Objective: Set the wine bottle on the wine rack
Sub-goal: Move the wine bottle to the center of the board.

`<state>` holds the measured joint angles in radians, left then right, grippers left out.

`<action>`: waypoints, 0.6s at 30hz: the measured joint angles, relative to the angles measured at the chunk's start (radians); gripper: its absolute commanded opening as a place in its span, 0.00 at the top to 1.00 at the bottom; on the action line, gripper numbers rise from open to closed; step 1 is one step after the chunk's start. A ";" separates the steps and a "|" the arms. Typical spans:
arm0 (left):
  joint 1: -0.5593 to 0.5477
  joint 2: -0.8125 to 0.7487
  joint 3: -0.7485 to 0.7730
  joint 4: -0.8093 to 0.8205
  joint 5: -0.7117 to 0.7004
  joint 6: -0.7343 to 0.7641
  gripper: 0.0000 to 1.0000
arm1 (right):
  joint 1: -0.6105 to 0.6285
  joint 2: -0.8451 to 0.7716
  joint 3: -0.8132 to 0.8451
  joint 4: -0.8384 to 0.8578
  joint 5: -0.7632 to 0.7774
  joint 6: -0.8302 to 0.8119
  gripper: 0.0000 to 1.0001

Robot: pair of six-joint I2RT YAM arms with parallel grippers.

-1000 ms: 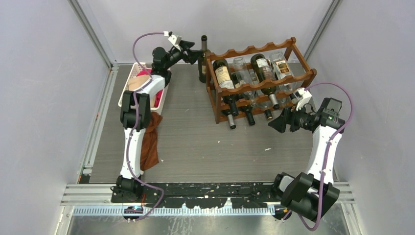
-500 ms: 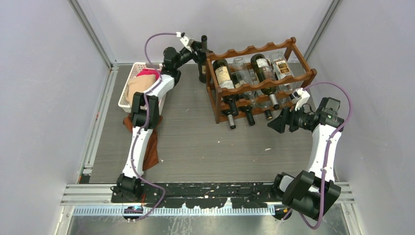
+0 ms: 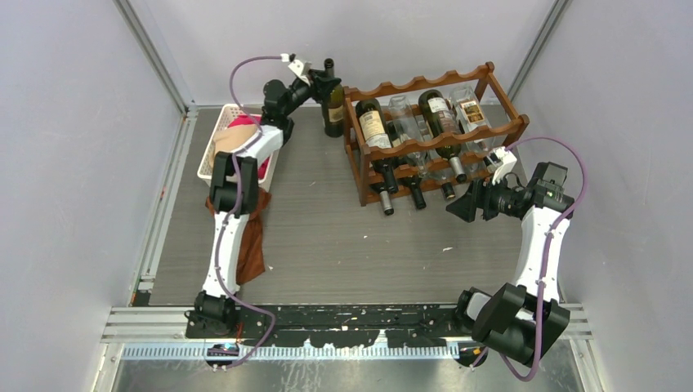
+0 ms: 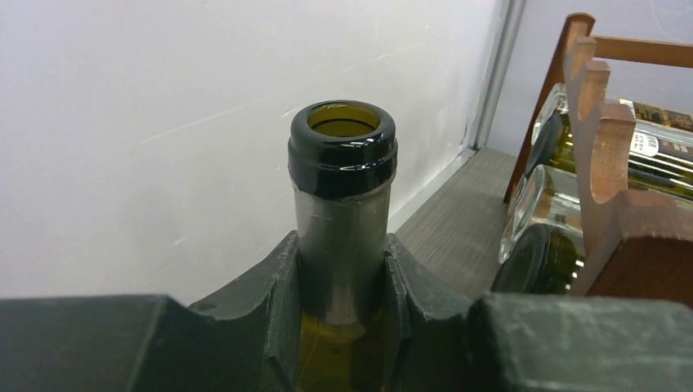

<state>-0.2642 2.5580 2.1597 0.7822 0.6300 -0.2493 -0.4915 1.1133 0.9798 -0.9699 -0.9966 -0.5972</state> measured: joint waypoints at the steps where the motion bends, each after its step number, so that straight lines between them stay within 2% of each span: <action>1: 0.009 -0.024 -0.037 0.005 -0.005 -0.002 1.00 | 0.001 0.000 0.000 0.000 0.000 0.000 0.20; 6: 0.064 -0.182 -0.259 -0.008 0.005 -0.003 1.00 | 0.011 0.000 0.000 0.000 0.000 0.000 0.20; 11: 0.105 -0.391 -0.486 -0.097 0.052 0.002 1.00 | 0.028 0.000 0.000 0.000 0.000 -0.003 0.20; 18: 0.082 -0.867 -0.938 -0.135 0.153 0.015 1.00 | 0.066 0.000 0.000 -0.004 0.001 -0.007 0.20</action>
<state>-0.1818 1.6905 1.2221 0.6476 0.7826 -0.2340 -0.4259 1.1130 0.9798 -0.9737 -0.9955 -0.6041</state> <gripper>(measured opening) 0.328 0.806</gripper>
